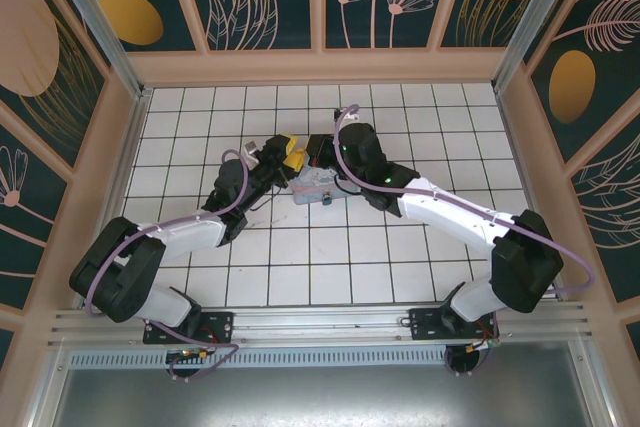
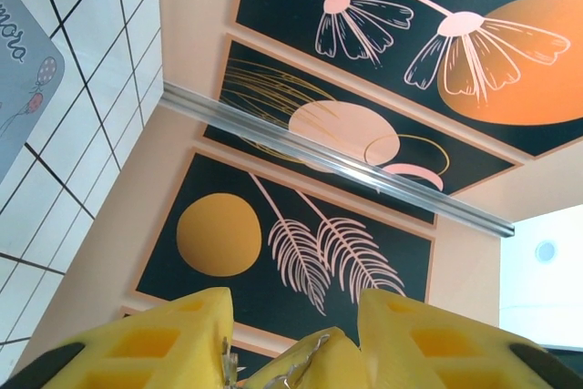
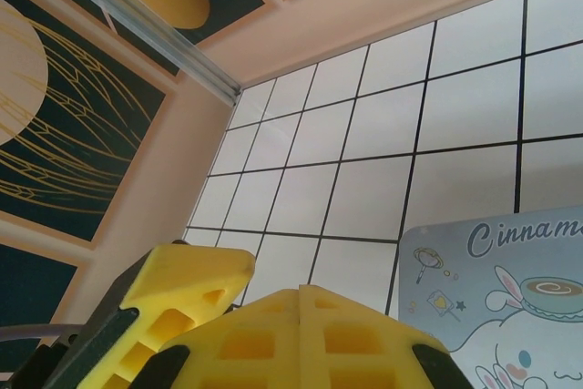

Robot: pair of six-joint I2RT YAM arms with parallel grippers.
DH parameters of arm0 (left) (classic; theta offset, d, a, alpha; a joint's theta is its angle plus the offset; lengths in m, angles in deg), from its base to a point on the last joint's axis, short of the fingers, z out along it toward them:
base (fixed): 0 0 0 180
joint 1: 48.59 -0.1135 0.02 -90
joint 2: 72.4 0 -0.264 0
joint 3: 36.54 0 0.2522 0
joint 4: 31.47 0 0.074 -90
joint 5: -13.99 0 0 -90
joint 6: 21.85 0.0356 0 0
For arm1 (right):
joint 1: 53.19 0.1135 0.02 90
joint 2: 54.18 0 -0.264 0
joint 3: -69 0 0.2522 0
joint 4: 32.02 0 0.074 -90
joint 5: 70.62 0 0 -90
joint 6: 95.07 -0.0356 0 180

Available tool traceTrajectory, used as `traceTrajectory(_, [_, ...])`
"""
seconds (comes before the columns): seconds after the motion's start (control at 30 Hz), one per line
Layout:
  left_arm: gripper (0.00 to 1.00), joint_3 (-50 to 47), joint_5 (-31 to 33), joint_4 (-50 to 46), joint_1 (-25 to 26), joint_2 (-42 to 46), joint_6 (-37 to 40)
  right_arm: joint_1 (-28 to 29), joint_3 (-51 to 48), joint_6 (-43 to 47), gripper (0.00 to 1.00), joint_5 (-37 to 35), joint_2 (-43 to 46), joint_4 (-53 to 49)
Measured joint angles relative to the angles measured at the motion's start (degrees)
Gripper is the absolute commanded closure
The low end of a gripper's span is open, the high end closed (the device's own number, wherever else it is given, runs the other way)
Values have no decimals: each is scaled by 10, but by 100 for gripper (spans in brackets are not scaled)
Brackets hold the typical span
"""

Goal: Unlock the padlock with the key

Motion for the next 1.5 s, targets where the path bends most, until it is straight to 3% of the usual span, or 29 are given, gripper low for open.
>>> traceTrajectory(0.37, [79,0,5,-5,0,0,7,0,-2,-2,100,0,1,3])
traceTrajectory(1.03, [86,0,5,-10,0,0,12,0,-6,-4,100,0,1,4])
traceTrajectory(1.5, [100,-4,5,-13,0,0,19,0,-2,-4,100,1,1,7])
